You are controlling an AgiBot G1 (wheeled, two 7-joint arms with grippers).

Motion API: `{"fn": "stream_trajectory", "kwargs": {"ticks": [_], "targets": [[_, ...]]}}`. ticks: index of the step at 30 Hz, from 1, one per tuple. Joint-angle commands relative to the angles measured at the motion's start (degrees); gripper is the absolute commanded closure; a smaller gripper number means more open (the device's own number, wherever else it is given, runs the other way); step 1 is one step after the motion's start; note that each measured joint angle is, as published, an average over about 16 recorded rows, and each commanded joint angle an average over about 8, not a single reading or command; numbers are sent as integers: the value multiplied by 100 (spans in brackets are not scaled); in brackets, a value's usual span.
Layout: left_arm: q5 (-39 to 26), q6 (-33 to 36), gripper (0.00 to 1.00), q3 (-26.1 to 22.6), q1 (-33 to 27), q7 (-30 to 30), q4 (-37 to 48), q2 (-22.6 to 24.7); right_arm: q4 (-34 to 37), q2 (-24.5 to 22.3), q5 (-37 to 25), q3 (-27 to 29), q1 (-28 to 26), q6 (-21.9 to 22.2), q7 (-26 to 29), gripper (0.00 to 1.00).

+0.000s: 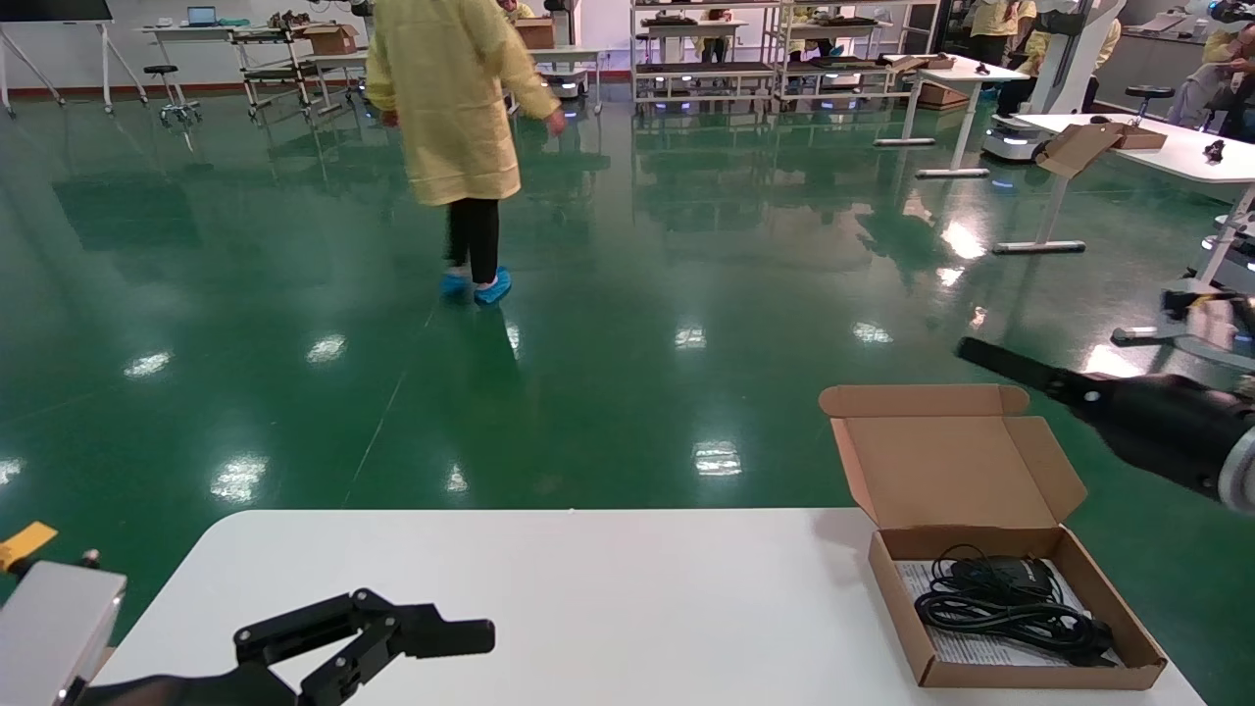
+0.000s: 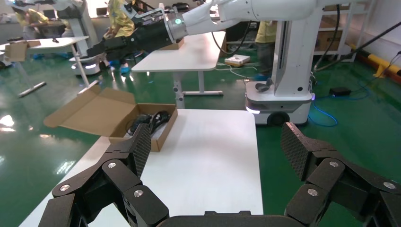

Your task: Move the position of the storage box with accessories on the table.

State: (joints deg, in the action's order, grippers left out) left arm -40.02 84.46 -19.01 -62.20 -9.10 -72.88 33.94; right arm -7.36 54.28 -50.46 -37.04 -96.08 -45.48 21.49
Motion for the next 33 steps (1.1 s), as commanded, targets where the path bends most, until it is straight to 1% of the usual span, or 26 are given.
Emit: {"fn": "stream_trajectory", "kwargs": {"ticks": [1,33], "targets": [[0,0,0,0,0,0,1,0,-190,-55,27,62,98,-118,-29,0],[3,-1,0,-4,-2,2,1,-1,-4046,-1177,527,1285,2109,-2459,-655,0]]}}
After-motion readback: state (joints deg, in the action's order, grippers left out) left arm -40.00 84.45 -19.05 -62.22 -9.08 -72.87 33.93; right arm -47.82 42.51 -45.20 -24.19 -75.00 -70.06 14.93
